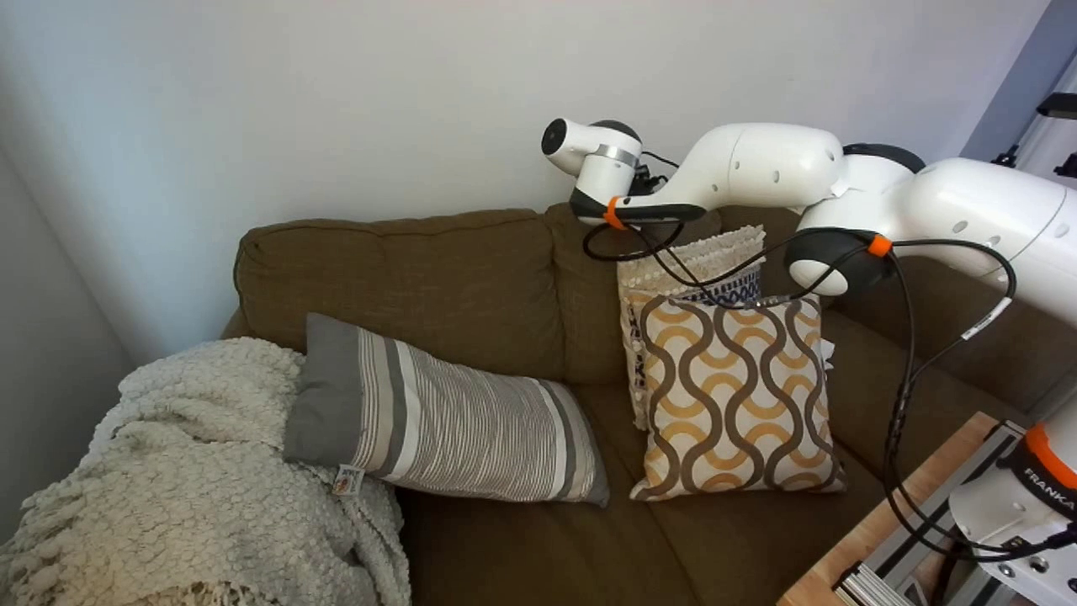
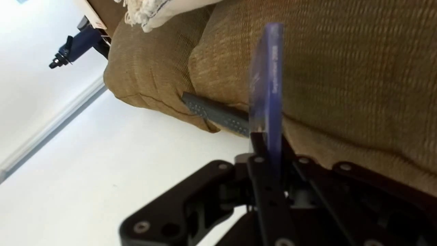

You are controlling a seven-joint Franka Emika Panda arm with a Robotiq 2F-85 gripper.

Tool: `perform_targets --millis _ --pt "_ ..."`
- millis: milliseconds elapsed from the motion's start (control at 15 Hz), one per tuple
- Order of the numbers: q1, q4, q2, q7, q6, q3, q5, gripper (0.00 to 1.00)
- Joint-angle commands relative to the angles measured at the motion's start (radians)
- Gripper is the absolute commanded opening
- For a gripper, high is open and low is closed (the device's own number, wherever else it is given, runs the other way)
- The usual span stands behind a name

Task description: Remove the books from on top of the pillows and put it on the right side of the couch on the white cloth

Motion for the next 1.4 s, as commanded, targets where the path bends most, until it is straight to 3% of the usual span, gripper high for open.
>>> perform_targets --millis 0,200,667,933,1067,1133,1200,1333 --pt "-0.002 -0.007 -0.068 0.119 -0.08 -0.043 -0.003 0.03" --pt "-0.013 -0.032 -0.131 0.147 -0.178 -0.038 0.023 0.03" --pt "-0.101 -0.065 -0.252 -0.092 -0.112 0.106 0.171 0.03" --pt "-0.131 -0.108 -0.318 -0.246 -0.141 0.174 0.236 0.03" --pt "-0.142 -0.133 -0.347 -0.285 -0.122 0.194 0.256 0.03" --pt "-0.132 -0.063 -0.284 -0.239 -0.136 0.161 0.224 0.03" --pt "-0.134 -0.066 -0.291 -0.245 -0.136 0.164 0.226 0.11" --pt "-0.133 -0.065 -0.289 -0.245 -0.136 0.164 0.226 0.11"
